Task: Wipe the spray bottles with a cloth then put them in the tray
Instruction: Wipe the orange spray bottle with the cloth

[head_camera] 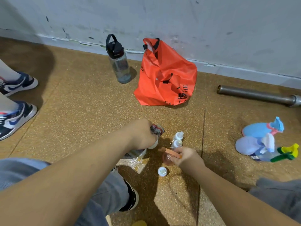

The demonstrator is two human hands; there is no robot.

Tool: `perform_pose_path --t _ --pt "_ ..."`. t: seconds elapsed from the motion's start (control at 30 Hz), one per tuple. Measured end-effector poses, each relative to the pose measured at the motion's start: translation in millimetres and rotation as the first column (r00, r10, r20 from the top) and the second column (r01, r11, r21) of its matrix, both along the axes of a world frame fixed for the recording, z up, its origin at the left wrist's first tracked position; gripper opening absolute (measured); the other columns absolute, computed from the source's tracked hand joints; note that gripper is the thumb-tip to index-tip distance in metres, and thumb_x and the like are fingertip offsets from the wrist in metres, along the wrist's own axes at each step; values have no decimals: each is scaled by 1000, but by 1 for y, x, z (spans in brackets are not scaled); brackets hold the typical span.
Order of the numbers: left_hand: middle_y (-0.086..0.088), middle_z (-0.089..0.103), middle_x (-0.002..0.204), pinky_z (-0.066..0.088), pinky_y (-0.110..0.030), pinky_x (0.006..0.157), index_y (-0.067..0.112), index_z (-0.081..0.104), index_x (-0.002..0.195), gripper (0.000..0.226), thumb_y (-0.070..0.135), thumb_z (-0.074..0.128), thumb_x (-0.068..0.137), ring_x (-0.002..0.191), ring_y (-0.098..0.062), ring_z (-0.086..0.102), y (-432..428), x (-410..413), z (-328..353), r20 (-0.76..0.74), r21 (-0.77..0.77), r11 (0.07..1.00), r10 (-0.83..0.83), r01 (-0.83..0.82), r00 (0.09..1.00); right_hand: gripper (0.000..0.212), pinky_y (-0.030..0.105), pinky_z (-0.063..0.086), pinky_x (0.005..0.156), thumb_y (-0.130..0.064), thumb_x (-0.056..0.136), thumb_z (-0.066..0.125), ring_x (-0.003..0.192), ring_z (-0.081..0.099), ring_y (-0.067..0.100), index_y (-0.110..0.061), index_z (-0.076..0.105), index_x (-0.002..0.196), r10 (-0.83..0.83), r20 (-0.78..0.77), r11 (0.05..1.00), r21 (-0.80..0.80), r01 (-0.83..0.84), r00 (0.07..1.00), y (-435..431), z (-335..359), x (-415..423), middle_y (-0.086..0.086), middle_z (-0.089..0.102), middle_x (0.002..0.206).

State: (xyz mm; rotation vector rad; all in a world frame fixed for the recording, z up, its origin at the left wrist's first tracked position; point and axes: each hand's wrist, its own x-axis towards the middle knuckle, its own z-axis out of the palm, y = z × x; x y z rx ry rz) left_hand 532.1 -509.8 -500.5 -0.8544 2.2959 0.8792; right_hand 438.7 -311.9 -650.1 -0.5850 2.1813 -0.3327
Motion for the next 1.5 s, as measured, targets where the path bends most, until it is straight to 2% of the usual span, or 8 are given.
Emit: perform_pose_path --t 0.37,0.5,0.6,0.87,1.0,1.2,1.37,1.5 --pt "-9 64 79 52 -34 65 12 59 91 22 31 59 102 73 -27 63 4 0 6 -90 37 998 46 -43 995 30 40 55 72 -52 96 61 79 61 14 -28 74 85 -96 -143 976 -206 66 985 6 1 11 -6 62 85" --pt "-7 63 80 45 -28 60 12 60 95 20 31 59 102 76 -26 63 4 -2 8 -95 0 999 42 -42 995 14 19 40 55 -38 98 65 65 58 6 -29 73 91 -207 -39 905 -387 176 977 -1 24 18 -6 63 81" --pt "-4 64 83 45 -29 62 15 58 97 19 34 56 103 78 -23 63 3 -3 11 -162 13 994 109 -108 981 15 23 34 47 -40 99 63 47 42 7 -26 67 92 -248 50 833 -499 239 968 -7 48 14 9 63 71" --pt "-8 80 100 59 -39 84 17 78 100 27 37 61 102 92 -30 75 15 -18 57 -411 512 814 514 -276 753 13 25 44 52 -35 99 66 54 54 11 -24 64 92 -192 -5 755 -639 145 981 -14 159 -9 -2 67 73" --pt "-12 73 78 53 -47 62 17 76 98 33 48 65 99 66 -35 67 21 -24 89 -606 446 888 392 -112 692 7 8 43 59 -23 96 73 62 60 -6 -24 69 91 -154 -4 698 -708 106 988 3 218 -27 -17 69 71" --pt "-20 53 61 39 -32 48 11 65 94 39 47 54 104 49 -18 47 49 -40 116 -759 393 912 395 -119 517 16 14 47 68 -39 86 80 73 67 -3 -23 81 86 -279 76 661 -708 249 957 26 264 -59 -9 77 79" --pt "7 46 58 36 -24 49 14 64 91 36 46 51 104 51 -11 42 84 -48 115 -761 436 891 439 -124 478 18 25 43 72 -43 96 64 83 58 -1 -33 68 82 -269 -293 803 -594 46 917 36 254 -50 -17 64 85" --pt "10 56 58 46 -31 52 18 65 97 30 45 52 102 54 -10 53 102 -55 116 -705 527 843 506 -111 497 20 33 47 78 -49 89 69 87 59 5 -32 62 82 -311 -324 807 -587 67 894 40 245 -66 -12 65 90"
